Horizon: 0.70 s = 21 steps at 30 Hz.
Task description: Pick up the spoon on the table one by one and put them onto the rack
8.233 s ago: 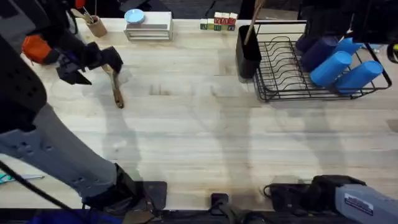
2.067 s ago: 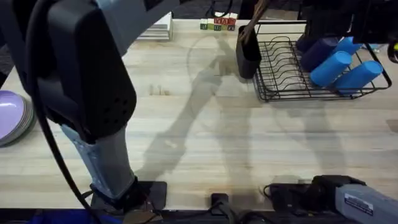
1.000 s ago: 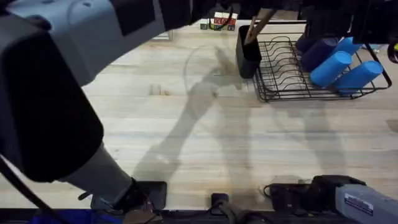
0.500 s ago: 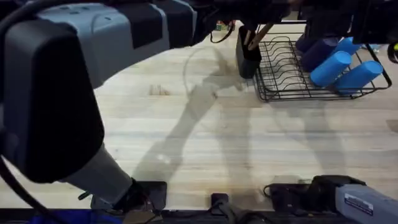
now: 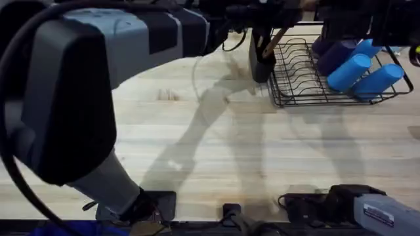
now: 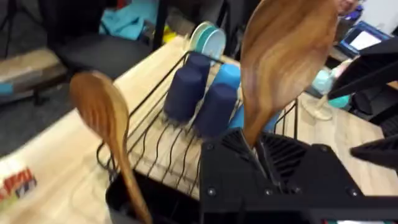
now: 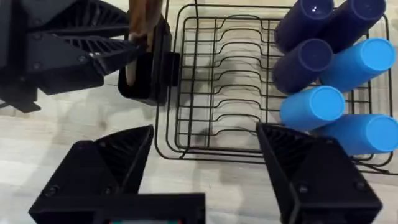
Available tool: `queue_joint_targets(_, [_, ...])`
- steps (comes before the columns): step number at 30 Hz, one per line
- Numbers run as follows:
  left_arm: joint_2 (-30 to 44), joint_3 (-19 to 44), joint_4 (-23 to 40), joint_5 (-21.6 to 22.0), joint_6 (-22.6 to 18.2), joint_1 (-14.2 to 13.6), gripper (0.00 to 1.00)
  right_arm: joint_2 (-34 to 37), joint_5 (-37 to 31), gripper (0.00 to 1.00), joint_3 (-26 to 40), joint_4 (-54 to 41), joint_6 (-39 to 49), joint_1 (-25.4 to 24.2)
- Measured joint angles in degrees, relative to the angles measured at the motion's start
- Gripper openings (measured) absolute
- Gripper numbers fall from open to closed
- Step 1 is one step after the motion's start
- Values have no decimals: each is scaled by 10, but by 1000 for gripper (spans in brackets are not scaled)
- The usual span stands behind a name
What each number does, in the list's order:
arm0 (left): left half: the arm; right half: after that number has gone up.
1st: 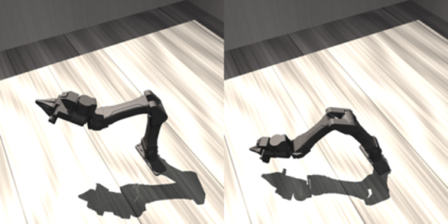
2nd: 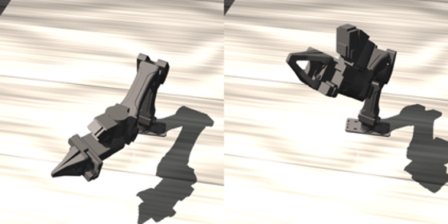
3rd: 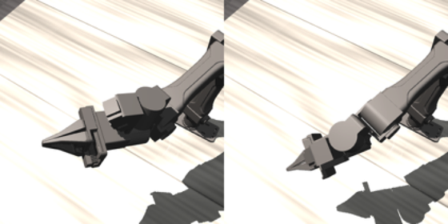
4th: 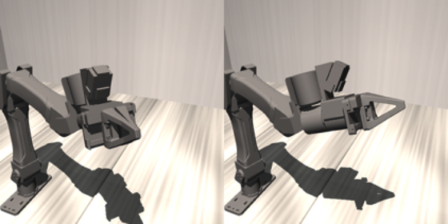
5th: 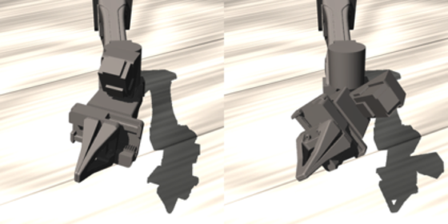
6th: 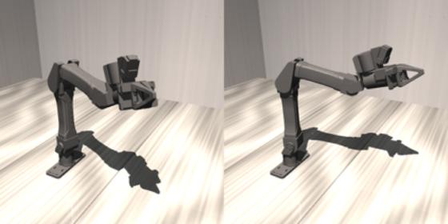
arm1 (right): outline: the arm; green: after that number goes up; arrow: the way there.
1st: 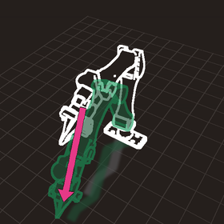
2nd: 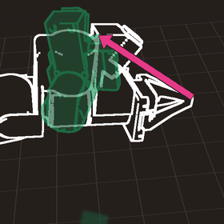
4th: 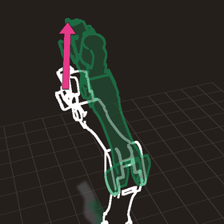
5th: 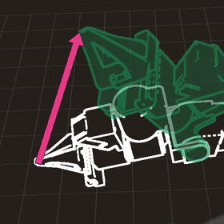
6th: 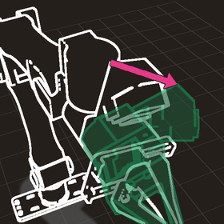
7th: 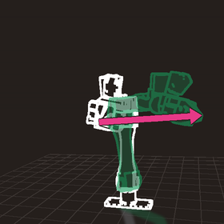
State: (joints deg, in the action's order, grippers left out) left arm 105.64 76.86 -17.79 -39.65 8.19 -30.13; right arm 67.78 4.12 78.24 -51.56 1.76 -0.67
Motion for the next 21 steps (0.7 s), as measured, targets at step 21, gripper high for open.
queue_joint_targets(21, [1,0,193,94,0,0,44,0,0,996,0,0,0,0])
